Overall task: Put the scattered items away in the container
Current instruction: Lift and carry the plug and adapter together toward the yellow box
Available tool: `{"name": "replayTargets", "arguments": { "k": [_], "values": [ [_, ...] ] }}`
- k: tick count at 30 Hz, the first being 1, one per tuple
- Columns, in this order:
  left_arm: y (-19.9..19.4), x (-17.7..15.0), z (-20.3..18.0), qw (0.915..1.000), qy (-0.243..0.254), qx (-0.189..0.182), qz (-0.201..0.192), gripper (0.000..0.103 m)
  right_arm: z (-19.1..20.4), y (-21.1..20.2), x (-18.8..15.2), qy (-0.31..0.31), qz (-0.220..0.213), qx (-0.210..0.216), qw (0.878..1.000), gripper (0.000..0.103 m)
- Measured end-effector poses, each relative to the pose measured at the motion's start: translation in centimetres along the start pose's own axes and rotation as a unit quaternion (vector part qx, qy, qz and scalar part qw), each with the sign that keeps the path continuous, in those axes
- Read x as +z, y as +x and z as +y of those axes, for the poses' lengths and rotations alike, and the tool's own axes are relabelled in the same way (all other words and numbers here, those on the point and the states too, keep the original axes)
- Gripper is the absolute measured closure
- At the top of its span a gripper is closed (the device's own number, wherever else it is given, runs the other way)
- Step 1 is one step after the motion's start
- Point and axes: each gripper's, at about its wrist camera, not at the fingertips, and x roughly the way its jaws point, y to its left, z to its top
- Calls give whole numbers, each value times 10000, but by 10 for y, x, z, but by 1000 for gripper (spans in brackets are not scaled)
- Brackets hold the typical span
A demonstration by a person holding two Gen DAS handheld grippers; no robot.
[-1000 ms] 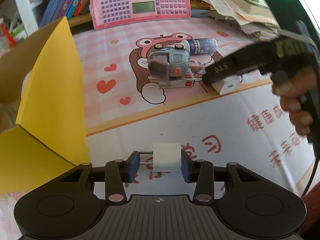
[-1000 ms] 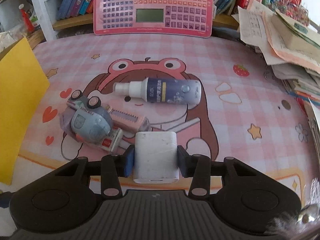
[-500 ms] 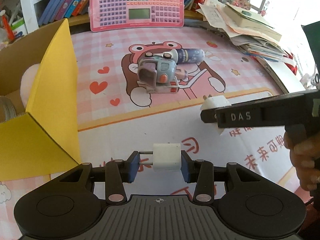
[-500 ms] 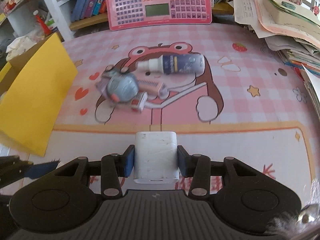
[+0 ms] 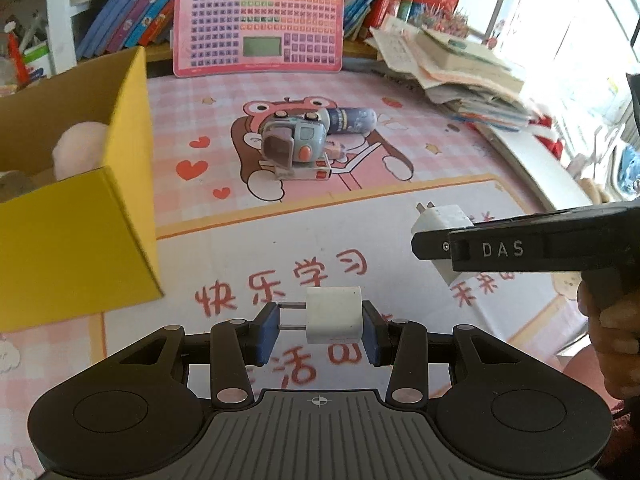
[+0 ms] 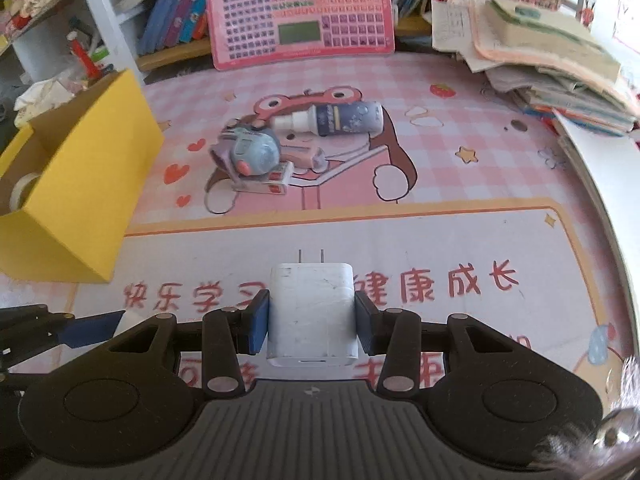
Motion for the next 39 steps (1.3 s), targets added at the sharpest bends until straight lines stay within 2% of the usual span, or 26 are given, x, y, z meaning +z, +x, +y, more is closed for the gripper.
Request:
{"name": "replayTargets", "arguments": {
  "k": [5, 14, 21, 28, 39],
  "values": [
    [-31, -17, 19, 9998, -128, -86, -158, 62, 29, -21, -20, -152, -22, -29, 9999, 62],
    [-73, -49, 57, 9993, -291, -114, -198, 62, 75, -46, -53, -86, -135, -118, 9998, 62],
    [-99, -67, 80, 9989, -326, -129, -323, 62, 111, -56, -73, -191, -155, -19, 9997, 62],
    [-121, -78, 106, 9973, -507, -64, -518, 62, 140, -60, -79, -243, -134, 148, 9995, 62],
    [-149, -86, 147, 9919, -902, 118, -889, 62, 195, -67, -76, -991, -241, 609, 9929, 62]
  ]
}}
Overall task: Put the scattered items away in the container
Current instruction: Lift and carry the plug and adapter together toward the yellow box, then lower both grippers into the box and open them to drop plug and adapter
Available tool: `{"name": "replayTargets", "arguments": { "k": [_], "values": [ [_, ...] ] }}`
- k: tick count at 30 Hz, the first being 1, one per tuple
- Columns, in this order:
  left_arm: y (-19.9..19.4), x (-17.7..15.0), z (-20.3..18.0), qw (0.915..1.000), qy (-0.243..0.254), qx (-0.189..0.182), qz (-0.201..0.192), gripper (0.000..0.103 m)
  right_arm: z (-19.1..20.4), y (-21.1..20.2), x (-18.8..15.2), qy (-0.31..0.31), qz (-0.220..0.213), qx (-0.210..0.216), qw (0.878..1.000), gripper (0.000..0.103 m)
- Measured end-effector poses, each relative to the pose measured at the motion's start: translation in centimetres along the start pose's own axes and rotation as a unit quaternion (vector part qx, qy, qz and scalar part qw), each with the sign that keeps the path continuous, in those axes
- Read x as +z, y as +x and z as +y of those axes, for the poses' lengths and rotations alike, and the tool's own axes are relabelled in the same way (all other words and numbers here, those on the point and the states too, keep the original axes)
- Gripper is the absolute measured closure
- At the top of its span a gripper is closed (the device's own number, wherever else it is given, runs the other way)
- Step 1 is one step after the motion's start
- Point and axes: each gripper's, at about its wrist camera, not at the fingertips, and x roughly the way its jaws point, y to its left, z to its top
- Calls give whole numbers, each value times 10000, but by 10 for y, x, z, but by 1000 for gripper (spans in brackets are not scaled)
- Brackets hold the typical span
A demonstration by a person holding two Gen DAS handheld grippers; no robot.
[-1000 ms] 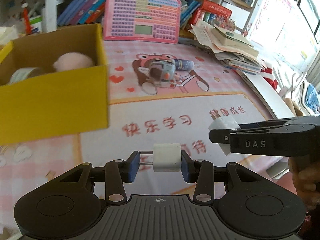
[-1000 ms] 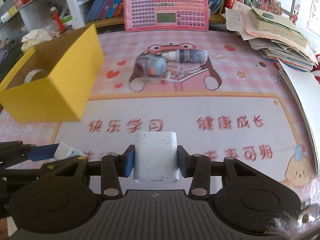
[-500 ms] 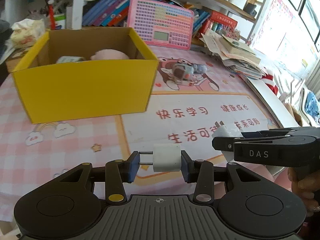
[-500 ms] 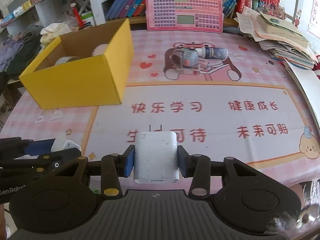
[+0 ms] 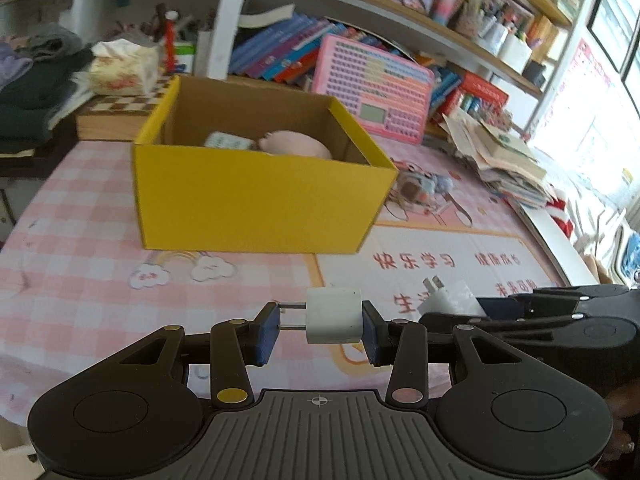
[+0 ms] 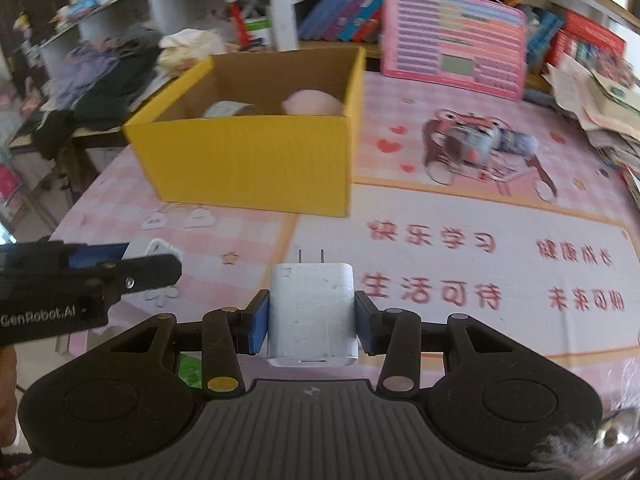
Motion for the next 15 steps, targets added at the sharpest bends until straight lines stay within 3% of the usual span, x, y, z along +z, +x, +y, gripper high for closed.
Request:
{"name": "replayTargets", "arguments": {
  "k": [15],
  "values": [
    [-27, 7, 25, 9988, -259, 167, -385, 62, 47, 1, 12, -871, 58, 432, 9952, 62]
  ]
}}
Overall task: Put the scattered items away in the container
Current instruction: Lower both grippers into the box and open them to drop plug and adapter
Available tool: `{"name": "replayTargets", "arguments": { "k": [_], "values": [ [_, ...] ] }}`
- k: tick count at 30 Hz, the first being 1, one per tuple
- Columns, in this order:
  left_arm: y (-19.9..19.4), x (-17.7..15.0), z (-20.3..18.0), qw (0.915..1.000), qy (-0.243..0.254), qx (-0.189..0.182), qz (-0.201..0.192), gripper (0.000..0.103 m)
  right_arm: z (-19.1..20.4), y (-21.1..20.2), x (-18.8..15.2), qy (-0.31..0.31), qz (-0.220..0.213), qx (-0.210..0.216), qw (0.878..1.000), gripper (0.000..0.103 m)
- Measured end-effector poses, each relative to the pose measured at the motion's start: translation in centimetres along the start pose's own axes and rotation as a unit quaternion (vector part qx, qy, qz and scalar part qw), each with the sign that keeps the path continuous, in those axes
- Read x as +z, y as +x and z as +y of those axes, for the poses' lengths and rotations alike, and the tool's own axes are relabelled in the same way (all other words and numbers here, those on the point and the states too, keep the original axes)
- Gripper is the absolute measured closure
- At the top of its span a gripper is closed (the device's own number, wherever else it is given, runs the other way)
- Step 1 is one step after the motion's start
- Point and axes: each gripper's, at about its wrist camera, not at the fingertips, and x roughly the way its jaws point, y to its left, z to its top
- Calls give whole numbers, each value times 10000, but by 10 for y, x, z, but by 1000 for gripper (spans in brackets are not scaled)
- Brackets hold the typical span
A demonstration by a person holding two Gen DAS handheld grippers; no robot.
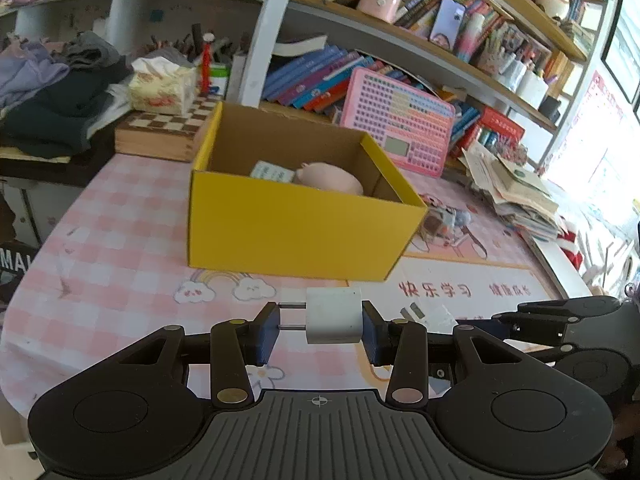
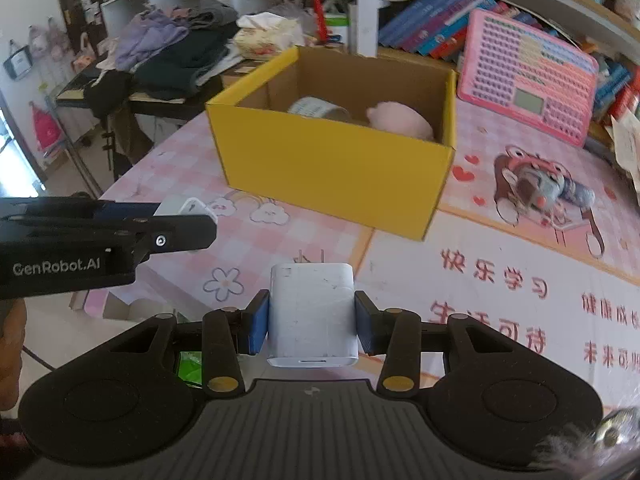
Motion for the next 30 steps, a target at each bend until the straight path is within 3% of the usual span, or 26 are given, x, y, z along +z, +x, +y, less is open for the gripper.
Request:
{"name": "replayTargets", "arguments": {
  "k": [10, 16, 20, 25, 30],
  "values": [
    [-6, 32, 2, 9988, -31, -38, -495, 62, -8, -4, 28, -391, -360, -8, 9986, 62],
    [12, 65, 0, 9978, 144, 37, -651, 62, -35, -7, 70, -198, -735, 97, 9971, 62],
    [32, 88, -2, 9974, 374, 85, -617, 62, -48, 5, 103, -401, -862, 82, 9954, 62],
    [65, 112, 5, 9977, 426, 198, -492, 62, -66, 40, 139, -659, -707, -2, 9953, 62],
    [104, 129, 7, 9969, 666, 397, -147, 62, -81, 85, 164, -681, -111, 232, 9973, 62]
  ]
}}
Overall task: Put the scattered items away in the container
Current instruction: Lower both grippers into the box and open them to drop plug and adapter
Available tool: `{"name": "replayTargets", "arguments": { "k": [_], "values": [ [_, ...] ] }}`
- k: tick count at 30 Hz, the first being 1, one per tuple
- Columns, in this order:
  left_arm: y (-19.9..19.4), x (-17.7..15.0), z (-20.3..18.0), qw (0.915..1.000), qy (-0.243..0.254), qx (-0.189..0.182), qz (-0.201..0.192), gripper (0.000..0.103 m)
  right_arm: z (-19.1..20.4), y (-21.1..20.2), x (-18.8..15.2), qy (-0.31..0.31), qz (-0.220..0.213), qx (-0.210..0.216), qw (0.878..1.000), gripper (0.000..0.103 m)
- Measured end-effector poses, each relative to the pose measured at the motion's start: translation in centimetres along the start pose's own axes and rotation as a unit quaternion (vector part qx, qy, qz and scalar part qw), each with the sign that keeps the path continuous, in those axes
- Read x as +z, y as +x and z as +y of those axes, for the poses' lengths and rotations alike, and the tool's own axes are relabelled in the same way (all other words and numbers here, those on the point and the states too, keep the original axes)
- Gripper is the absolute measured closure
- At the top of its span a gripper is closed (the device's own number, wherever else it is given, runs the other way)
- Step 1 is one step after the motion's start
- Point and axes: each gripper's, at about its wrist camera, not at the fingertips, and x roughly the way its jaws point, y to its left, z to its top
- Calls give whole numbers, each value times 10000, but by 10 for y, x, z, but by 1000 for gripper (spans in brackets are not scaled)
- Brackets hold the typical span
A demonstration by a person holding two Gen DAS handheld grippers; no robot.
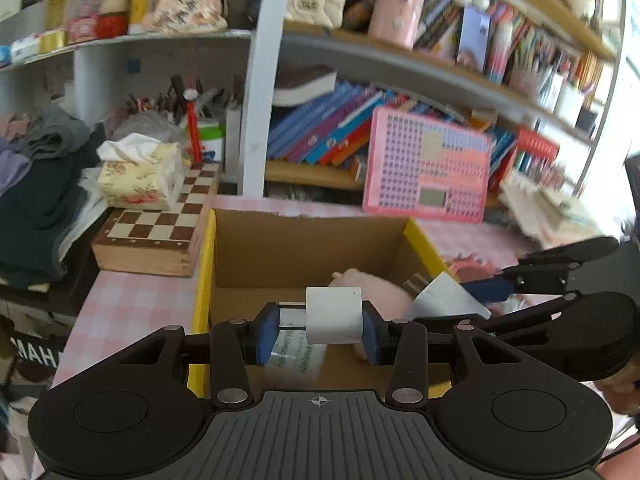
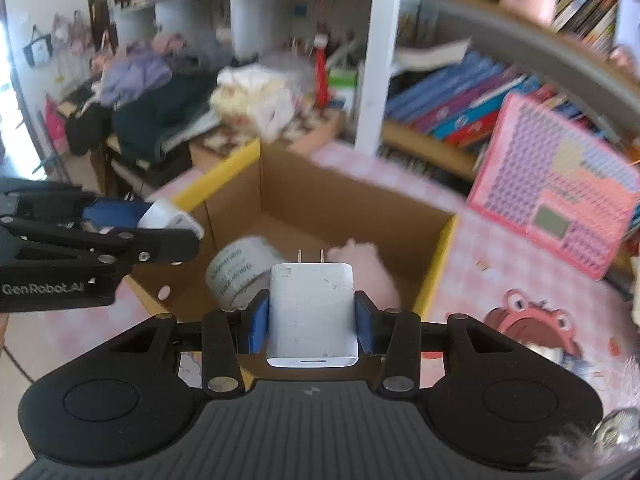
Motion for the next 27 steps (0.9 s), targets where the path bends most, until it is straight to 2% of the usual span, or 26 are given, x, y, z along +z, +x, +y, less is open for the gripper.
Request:
{"name": "replayTargets", "arguments": {
  "k": [7, 12, 18, 22, 25, 27],
  "values": [
    [45, 12, -10, 9979, 384, -128, 503, 62, -7, 53, 10, -62, 997, 478, 9939, 62],
    [71, 17, -19, 9946, 587, -246, 819, 62, -8, 71, 7, -158, 1372, 668, 9882, 62],
    [96, 19, -25, 9897, 781, -263, 1174, 62, -16, 74, 5, 79, 1483, 927, 9846, 61],
    [101, 18, -25, 9885, 835, -213, 1245, 62, -16, 72, 4, 116, 1418, 964, 9851, 61],
    [101, 18, -24, 9882, 823, -157, 1282, 59, -16, 70, 5, 113, 1302, 952, 9868, 57],
    [98, 19, -22, 9890, 800, -130, 1235, 53, -15, 69, 7, 66, 1265, 970, 9872, 51]
  ]
}}
